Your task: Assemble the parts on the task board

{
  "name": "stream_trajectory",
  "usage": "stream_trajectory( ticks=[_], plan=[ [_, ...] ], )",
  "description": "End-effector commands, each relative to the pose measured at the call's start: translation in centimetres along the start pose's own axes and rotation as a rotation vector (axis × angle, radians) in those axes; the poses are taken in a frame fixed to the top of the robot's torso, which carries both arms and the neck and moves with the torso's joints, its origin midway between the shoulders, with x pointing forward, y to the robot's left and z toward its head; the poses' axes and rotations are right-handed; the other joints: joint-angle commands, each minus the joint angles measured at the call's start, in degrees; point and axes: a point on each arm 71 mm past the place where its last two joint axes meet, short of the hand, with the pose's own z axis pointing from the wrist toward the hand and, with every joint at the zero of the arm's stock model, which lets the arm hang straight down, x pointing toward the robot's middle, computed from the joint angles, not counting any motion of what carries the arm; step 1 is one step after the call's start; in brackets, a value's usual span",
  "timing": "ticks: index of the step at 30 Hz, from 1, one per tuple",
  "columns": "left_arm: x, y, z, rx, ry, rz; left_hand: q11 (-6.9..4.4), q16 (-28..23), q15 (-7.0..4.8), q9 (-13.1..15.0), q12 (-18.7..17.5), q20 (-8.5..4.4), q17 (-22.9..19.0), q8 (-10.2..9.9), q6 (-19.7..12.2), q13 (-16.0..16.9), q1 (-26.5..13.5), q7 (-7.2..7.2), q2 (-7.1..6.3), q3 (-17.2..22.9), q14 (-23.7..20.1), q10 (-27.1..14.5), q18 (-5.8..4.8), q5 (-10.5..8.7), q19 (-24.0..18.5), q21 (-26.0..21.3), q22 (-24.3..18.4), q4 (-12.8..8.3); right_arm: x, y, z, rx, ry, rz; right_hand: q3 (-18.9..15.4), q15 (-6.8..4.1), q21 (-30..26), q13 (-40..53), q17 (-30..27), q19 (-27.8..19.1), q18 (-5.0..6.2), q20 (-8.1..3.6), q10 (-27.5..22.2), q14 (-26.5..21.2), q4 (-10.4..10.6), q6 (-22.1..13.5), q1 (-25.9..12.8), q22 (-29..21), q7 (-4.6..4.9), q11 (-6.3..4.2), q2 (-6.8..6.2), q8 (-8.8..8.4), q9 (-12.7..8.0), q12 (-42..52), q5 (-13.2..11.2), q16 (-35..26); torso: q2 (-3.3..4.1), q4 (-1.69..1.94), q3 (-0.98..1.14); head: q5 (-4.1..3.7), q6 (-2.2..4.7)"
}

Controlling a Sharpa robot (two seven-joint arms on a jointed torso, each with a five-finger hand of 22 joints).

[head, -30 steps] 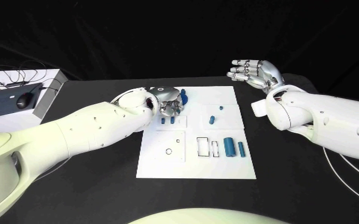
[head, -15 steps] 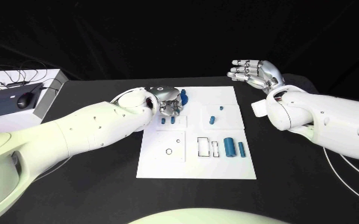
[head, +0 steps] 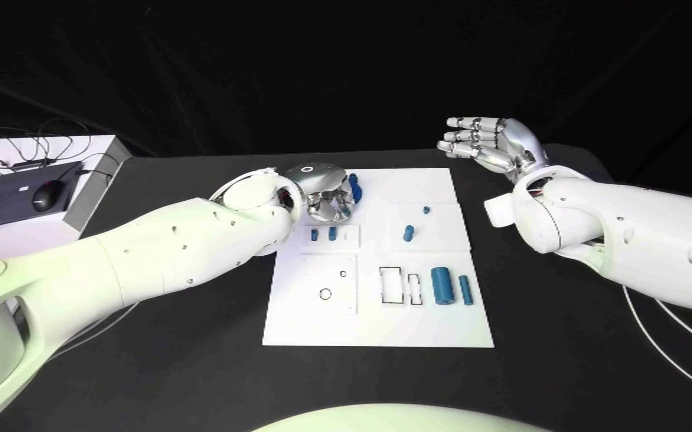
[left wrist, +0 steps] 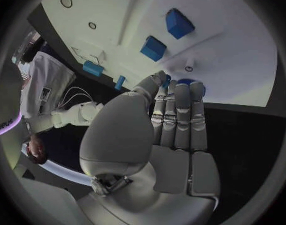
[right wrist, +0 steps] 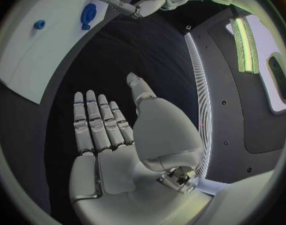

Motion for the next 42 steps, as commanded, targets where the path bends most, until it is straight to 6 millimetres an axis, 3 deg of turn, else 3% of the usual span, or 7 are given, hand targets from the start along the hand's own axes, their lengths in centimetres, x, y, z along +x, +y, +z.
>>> stream_trajectory(
  ticks=[1, 8, 14, 23, 42],
  plan=[
    [-0.7, -0.4, -0.1, 0.021, -0.036, -0.031, 0.26, -0.17, 0.09, 0.0, 0.03, -0.01, 0.05, -0.25, -0.2, 0.01, -0.07, 0.34, 0.26, -0.12, 0.34, -0.01, 0.49, 0.06, 0.08, 0.27, 0.09, -0.33, 0.1, 0.1, 0.0, -0.019, 0.011, -0.003, -0.29, 0.05, -0.07, 0.05, 0.01, -0.04, -0.18, 0.0, -0.31, 0.06, 0.2, -0.57, 0.12, 0.01, 3.38, 0.1, 0.13, -0.18, 0.02, -0.16, 0.35, 0.11, -0.03, 0.05, 0.01, -0.01, 0.01],
    [-1.8, -0.1, -1.0, 0.011, -0.044, -0.051, 0.29, -0.24, 0.13, 0.01, 0.04, 0.14, 0.19, -0.23, -0.18, 0.02, -0.24, 0.4, 0.14, -0.02, 0.37, 0.04, 0.65, 0.06, 0.14, 0.21, 0.18, -0.38, 0.0, 0.1, 0.0, -0.017, 0.009, -0.004, -0.29, 0.05, -0.07, 0.05, 0.01, -0.04, -0.18, 0.0, -0.31, 0.06, 0.2, -0.57, 0.12, 0.01, 3.38, 0.1, 0.13, -0.18, 0.02, -0.16, 0.35, 0.11, -0.08, 0.11, 0.06, 0.08, -0.12],
    [-2.0, 0.8, -2.0, -0.009, -0.037, -0.055, 0.31, -0.3, 0.15, -0.01, 0.03, 0.17, 0.24, -0.25, -0.26, 0.0, -0.33, 0.39, 0.04, -0.05, 0.31, -0.05, 0.64, 0.07, 0.11, 0.1, 0.17, -0.33, -0.1, 0.1, 0.0, -0.017, 0.009, -0.005, -0.29, 0.05, -0.07, 0.05, 0.01, -0.04, -0.18, 0.0, -0.31, 0.06, 0.2, -0.57, 0.12, 0.01, 3.38, 0.1, 0.13, -0.18, 0.02, -0.16, 0.35, 0.11, 0.02, 0.07, -0.04, 0.01, -0.12],
    [-1.3, 1.7, -3.0, -0.034, -0.026, -0.064, 0.33, -0.27, 0.16, 0.0, 0.04, 0.14, 0.32, -0.23, -0.25, 0.01, -0.37, 0.47, -0.14, -0.08, 0.41, -0.02, 0.61, 0.1, 0.18, 0.03, 0.18, -0.26, -0.1, 0.1, 0.0, -0.017, 0.009, -0.006, -0.29, 0.05, -0.07, 0.05, 0.01, -0.04, -0.18, 0.0, -0.31, 0.06, 0.2, -0.57, 0.12, 0.01, 3.38, 0.1, 0.13, -0.18, 0.02, -0.16, 0.35, 0.11, 0.03, 0.07, -0.09, 0.05, -0.16],
    [0.0, 3.1, -3.3, -0.07, -0.022, -0.055, 0.36, -0.39, 0.16, 0.0, 0.06, 0.08, 0.39, -0.23, -0.3, 0.02, -0.12, 0.55, -0.26, 0.15, 0.44, -0.01, 0.61, 0.07, 0.32, -0.09, 0.21, -0.22, 0.0, 0.1, 0.0, -0.017, 0.01, -0.006, -0.23, 0.06, -0.07, 0.04, 0.0, -0.14, -0.19, 0.02, -0.43, -0.14, 0.18, -0.57, 0.17, 0.0, 3.39, 0.11, 0.11, -0.17, 0.03, -0.17, 0.34, 0.09, 0.03, 0.0, 0.02, 0.09, -0.17]
  ],
)
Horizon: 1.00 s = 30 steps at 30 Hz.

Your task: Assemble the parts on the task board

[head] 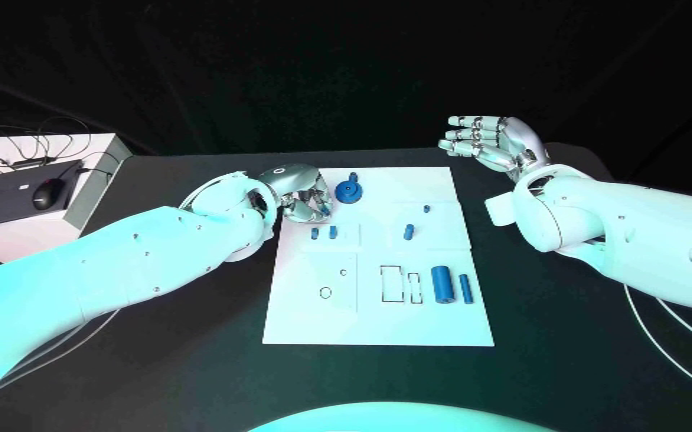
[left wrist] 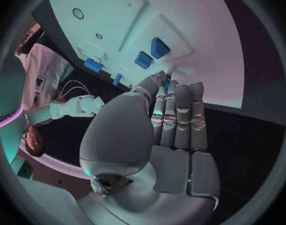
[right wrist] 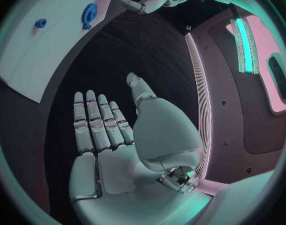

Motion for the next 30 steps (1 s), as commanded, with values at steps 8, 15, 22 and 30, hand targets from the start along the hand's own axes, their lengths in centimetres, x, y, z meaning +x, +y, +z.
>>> stream_trajectory(
  ticks=[8, 15, 22, 30],
  plan=[
    [0.11, -0.14, 0.28, 0.007, -0.001, 0.007, 0.39, -0.42, -0.04, 0.03, 0.25, 0.04, 0.11, -0.24, -0.11, 0.09, -0.08, 0.37, -0.25, 0.2, 0.28, -0.06, 0.63, 0.27, 0.33, -0.09, 0.1, -0.21, 0.11, 0.15, 0.0, -0.017, 0.012, -0.001, -0.23, 0.06, -0.07, 0.04, 0.0, -0.14, -0.19, 0.02, -0.42, -0.14, 0.18, -0.57, 0.17, 0.0, 3.39, 0.11, 0.11, -0.17, 0.03, -0.17, 0.34, 0.09, 0.0, -0.01, 0.03, 0.02, -0.01],
    [0.22, -0.34, 0.51, 0.01, 0.005, 0.005, 0.39, -0.42, -0.04, 0.03, 0.25, 0.04, 0.11, -0.24, -0.11, 0.09, -0.08, 0.37, -0.25, 0.2, 0.28, -0.06, 0.63, 0.27, 0.33, -0.09, 0.1, -0.21, 0.15, 0.17, 0.0, -0.018, 0.013, 0.0, -0.23, 0.06, -0.07, 0.04, 0.0, -0.14, -0.19, 0.02, -0.42, -0.14, 0.18, -0.57, 0.17, 0.0, 3.39, 0.11, 0.11, -0.17, 0.03, -0.17, 0.34, 0.09, -0.01, 0.0, 0.05, 0.02, 0.02],
    [0.47, -0.5, 0.78, 0.011, 0.013, 0.003, 0.39, -0.51, -0.04, 0.03, 0.26, 0.0, 0.17, -0.24, -0.14, 0.09, -0.06, 0.39, -0.26, 0.25, 0.27, -0.07, 0.6, 0.26, 0.34, -0.19, 0.16, -0.15, 0.14, 0.17, -0.02, -0.018, 0.013, 0.0, -0.23, 0.06, -0.07, 0.04, 0.0, -0.14, -0.19, 0.02, -0.42, -0.14, 0.18, -0.57, 0.17, 0.0, 3.39, 0.11, 0.11, -0.17, 0.03, -0.17, 0.34, 0.09, 0.0, 0.01, 0.04, -0.05, 0.01],
    [0.84, -0.32, 0.87, 0.002, 0.043, 0.005, 0.42, -0.54, -0.01, 0.02, 0.28, -0.02, 0.21, -0.24, -0.26, 0.1, 0.05, 0.41, -0.27, 0.3, 0.15, -0.12, 0.57, 0.23, 0.28, -0.22, 0.23, -0.22, 0.18, 0.19, -0.03, -0.018, 0.014, 0.0, -0.22, 0.06, -0.11, 0.04, 0.0, -0.31, -0.19, 0.04, -0.46, -0.25, 0.18, -0.65, 0.16, -0.01, 3.4, 0.13, 0.1, -0.18, 0.02, -0.17, 0.33, 0.08, -0.03, 0.0, 0.05, -0.01, -0.1]
  ],
)
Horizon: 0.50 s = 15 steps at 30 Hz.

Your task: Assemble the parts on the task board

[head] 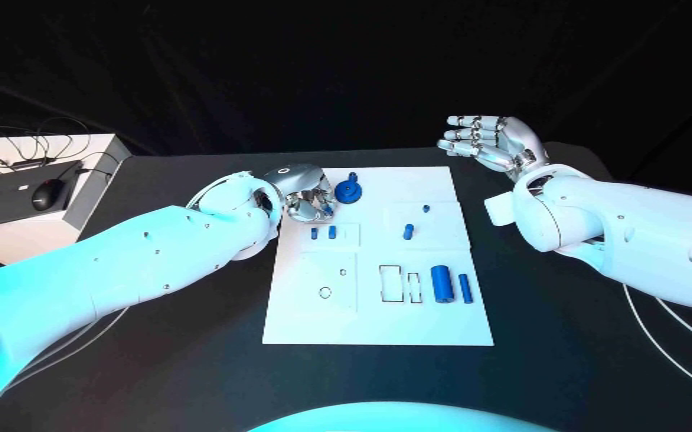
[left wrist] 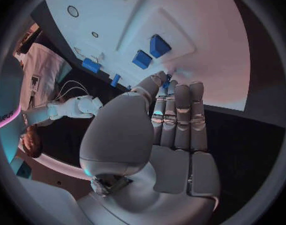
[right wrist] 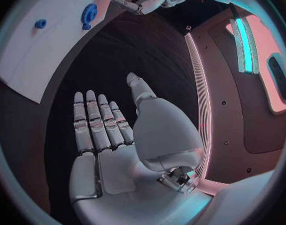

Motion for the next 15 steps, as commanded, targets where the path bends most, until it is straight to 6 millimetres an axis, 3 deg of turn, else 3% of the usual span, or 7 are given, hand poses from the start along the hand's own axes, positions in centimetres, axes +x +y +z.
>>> stream_trajectory(
  ticks=[1, 15],
  plan=[
    [0.45, 0.01, 0.01, 0.002, 0.038, 0.009, 0.41, -0.3, -0.01, 0.07, 0.38, -0.02, 0.09, -0.2, -0.02, 0.07, 0.08, 0.22, -0.25, 0.13, 0.15, -0.1, 0.58, 0.24, 0.27, -0.21, 0.06, -0.07, 0.13, 0.17, 0.0, -0.017, 0.013, 0.0, -0.22, 0.06, -0.11, 0.04, 0.0, -0.31, -0.19, 0.04, -0.46, -0.25, 0.18, -0.25, 0.16, -0.01, 3.41, 0.13, 0.1, -0.18, 0.03, -0.17, 0.33, 0.08, -0.02, 0.02, 0.01, 0.06, -0.12],
    [0.43, 0.42, -0.26, -0.01, 0.046, 0.017, 0.38, -0.26, -0.04, 0.07, 0.39, -0.07, 0.18, -0.2, 0.06, 0.08, 0.24, 0.21, -0.16, 0.12, 0.1, 0.0, 0.57, 0.23, 0.26, -0.16, 0.24, -0.22, 0.07, 0.16, -0.04, -0.017, 0.012, 0.0, -0.22, 0.08, -0.08, 0.05, 0.0, -0.18, -0.19, 0.03, -0.41, -0.22, 0.19, -0.22, 0.14, 0.0, 3.41, 0.11, 0.12, -0.17, 0.03, -0.16, 0.32, 0.08, 0.0, 0.06, -0.08, 0.11, -0.43]
  ],
)
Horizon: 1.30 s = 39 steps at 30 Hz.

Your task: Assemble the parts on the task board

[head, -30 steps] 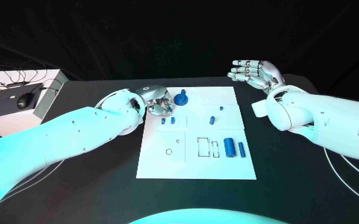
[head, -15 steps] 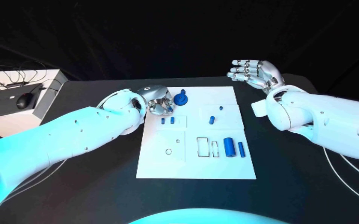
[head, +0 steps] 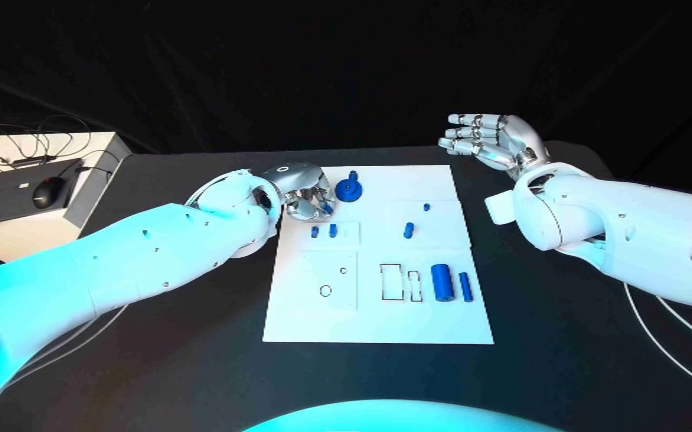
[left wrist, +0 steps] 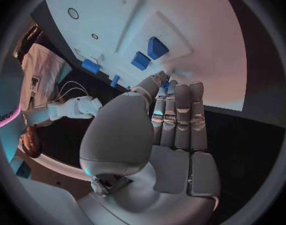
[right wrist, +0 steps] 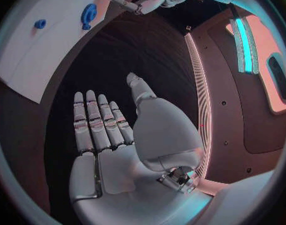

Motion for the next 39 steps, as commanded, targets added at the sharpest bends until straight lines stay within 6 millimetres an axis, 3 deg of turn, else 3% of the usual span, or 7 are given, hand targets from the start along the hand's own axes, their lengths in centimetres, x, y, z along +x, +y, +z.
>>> stream_trajectory(
  ticks=[1, 20, 39],
  plan=[
    [0.47, 0.14, -0.17, -0.004, 0.037, 0.012, 0.37, -0.24, -0.06, 0.08, 0.18, -0.08, 0.07, -0.07, 0.25, 0.09, 0.27, 0.29, -0.1, 0.12, 0.15, 0.07, 0.59, 0.22, 0.27, -0.13, 0.1, -0.27, 0.09, 0.16, -0.01, -0.017, 0.012, 0.0, -0.22, 0.08, -0.08, 0.05, 0.0, -0.18, -0.19, 0.03, -0.41, -0.22, 0.19, -0.23, 0.14, 0.01, 3.41, 0.11, 0.12, -0.17, 0.03, -0.16, 0.32, 0.08, 0.02, 0.02, -0.02, 0.05, -0.12],
    [-0.01, -0.53, -0.27, 0.038, -0.028, -0.013, 0.21, -0.36, -0.24, 0.07, 0.17, -0.2, 0.17, -0.08, 0.8, 0.11, 0.42, 0.28, 0.24, 0.12, 0.81, 0.54, 0.79, 0.23, 0.75, 0.09, 0.36, -0.65, 0.1, 0.13, 0.05, -0.018, 0.012, -0.001, -0.24, 0.07, -0.11, 0.04, -0.01, -0.33, -0.18, 0.04, -0.46, -0.29, 0.18, -0.25, 0.18, -0.02, 3.42, 0.12, 0.12, -0.17, 0.03, -0.17, 0.31, 0.08, 0.01, -0.03, 0.07, 0.12, 0.02],
    [-0.49, -0.19, -0.68, 0.03, -0.036, -0.019, 0.19, -0.65, -0.26, 0.07, 0.17, -0.18, 0.32, -0.08, 0.98, 0.11, 0.35, 0.29, 0.42, 0.2, 0.99, 0.61, 0.91, 0.25, 0.9, 0.02, 0.42, -0.83, 0.02, 0.06, 0.05, -0.016, 0.012, -0.001, -0.26, 0.09, -0.13, 0.04, -0.01, -0.46, -0.19, 0.06, -0.55, -0.38, 0.18, -0.28, 0.2, -0.02, 3.42, 0.13, 0.14, -0.17, 0.03, -0.17, 0.32, 0.08, 0.01, 0.0, 0.01, 0.02, 0.0]
  ],
)
